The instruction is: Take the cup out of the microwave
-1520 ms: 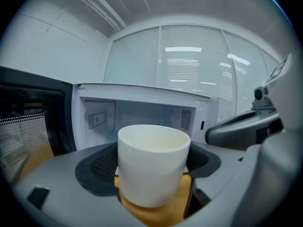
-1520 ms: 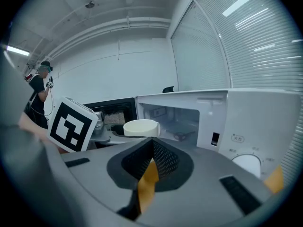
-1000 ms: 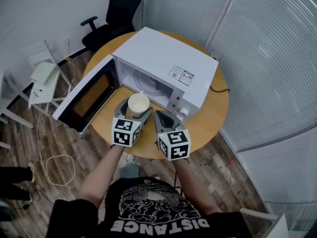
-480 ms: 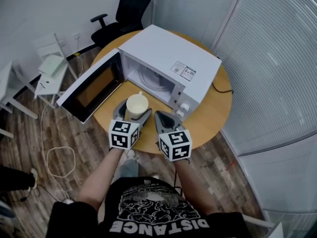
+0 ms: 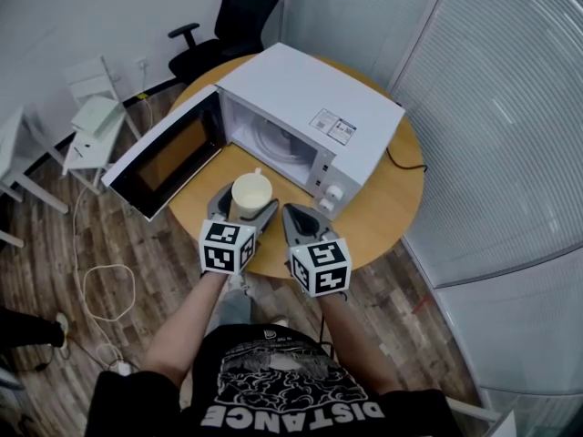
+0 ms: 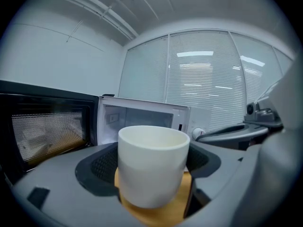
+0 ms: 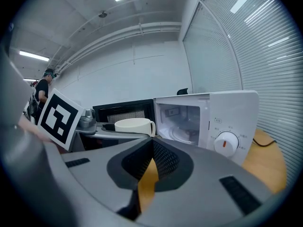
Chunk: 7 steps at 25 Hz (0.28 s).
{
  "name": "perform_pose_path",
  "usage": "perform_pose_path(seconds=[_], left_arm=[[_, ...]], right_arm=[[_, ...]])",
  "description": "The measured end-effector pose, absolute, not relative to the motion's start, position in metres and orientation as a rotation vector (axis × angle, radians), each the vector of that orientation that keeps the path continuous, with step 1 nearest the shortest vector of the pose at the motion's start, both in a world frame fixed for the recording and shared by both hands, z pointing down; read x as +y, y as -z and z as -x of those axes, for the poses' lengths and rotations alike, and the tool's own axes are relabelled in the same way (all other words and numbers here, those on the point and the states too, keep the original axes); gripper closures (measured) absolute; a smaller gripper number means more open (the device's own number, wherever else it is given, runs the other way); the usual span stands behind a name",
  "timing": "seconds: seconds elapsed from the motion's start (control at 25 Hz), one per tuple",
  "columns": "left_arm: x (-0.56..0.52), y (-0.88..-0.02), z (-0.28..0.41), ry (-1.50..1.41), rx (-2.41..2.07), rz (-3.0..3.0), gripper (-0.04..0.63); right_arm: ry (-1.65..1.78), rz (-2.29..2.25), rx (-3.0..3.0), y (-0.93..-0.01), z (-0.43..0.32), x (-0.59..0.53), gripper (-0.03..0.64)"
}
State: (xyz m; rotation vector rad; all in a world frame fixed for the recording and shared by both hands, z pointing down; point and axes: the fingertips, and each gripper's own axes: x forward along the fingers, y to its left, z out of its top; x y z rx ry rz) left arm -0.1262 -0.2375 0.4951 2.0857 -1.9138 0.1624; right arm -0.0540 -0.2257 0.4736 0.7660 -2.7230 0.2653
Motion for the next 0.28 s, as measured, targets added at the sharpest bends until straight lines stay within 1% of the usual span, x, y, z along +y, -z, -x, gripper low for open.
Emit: perform_pose_path(seconds=[0.28], left_arm=[[-0.244,-0.495,0.1227,-0.157,-1.91,-2.087,0.163]], right_arm=[[-0.266,-0.77,-2.721,-0.4729,0.0513,-0.2305,0.601]])
